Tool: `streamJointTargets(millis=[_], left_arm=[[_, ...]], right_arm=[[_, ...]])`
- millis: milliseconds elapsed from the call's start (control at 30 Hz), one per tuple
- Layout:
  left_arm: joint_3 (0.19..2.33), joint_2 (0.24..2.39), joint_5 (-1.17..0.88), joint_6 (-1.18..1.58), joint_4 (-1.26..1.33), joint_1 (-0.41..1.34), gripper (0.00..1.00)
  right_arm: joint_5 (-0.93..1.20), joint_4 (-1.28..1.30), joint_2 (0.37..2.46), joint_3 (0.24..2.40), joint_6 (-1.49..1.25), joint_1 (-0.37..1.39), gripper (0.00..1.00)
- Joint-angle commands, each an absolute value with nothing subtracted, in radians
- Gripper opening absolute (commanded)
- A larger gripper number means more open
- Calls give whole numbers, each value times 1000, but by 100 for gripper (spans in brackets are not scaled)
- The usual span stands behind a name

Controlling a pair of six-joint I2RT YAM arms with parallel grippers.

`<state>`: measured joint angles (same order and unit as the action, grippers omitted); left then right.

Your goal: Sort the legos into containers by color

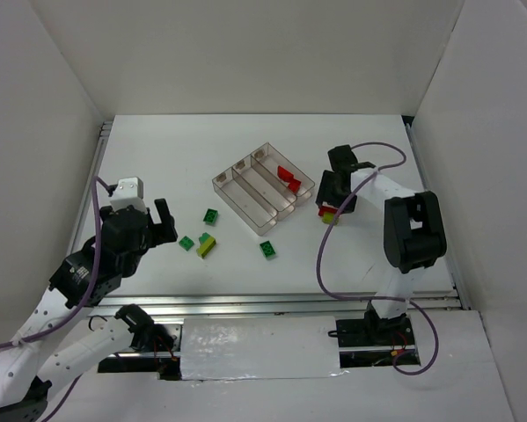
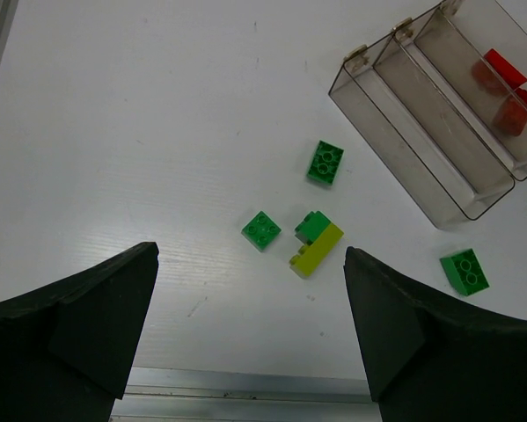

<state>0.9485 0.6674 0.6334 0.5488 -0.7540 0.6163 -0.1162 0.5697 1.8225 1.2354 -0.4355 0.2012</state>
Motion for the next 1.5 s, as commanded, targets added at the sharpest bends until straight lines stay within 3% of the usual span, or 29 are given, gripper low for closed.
streamJointTargets(millis=[0, 133, 267, 433, 733, 1033, 1133, 1167, 1200, 1267, 1333, 1467], left_arm=[[976, 676, 588, 551, -723, 611, 100], [986, 673, 425, 572, -664, 611, 100], [870, 678, 122, 636, -441, 615, 99], [640, 767, -145, 699, 159, 672, 100], [703, 1003, -60, 531, 408, 882, 100], [690, 1054, -5, 494, 436, 897, 93], [689, 1045, 40, 479, 423, 897, 84], [686, 1040, 40, 471, 423, 897, 72], [681, 1032, 41, 469, 426, 897, 67], [678, 1025, 49, 463, 428, 897, 58], [673, 1020, 58, 457, 428, 897, 57], [670, 1016, 49, 449, 445, 897, 36]], right_arm=[[-139, 506, 1688, 1186, -494, 204, 0], [-156, 451, 1476, 1083, -571, 210, 0], [-196, 402, 1266, 990, -687, 270, 0], [-276, 292, 1023, 868, -948, 486, 0], [-645, 317, 946, 911, -1204, 918, 0], [-742, 319, 1019, 991, -1244, 1080, 0], [-762, 317, 1026, 999, -1241, 1098, 0], [-759, 316, 1029, 1002, -1239, 1098, 0], [-758, 314, 1031, 1003, -1239, 1100, 0], [-740, 299, 1031, 1000, -1235, 1098, 0], [-723, 270, 1029, 993, -1226, 1100, 0], [-703, 259, 1035, 991, -1224, 1100, 0]])
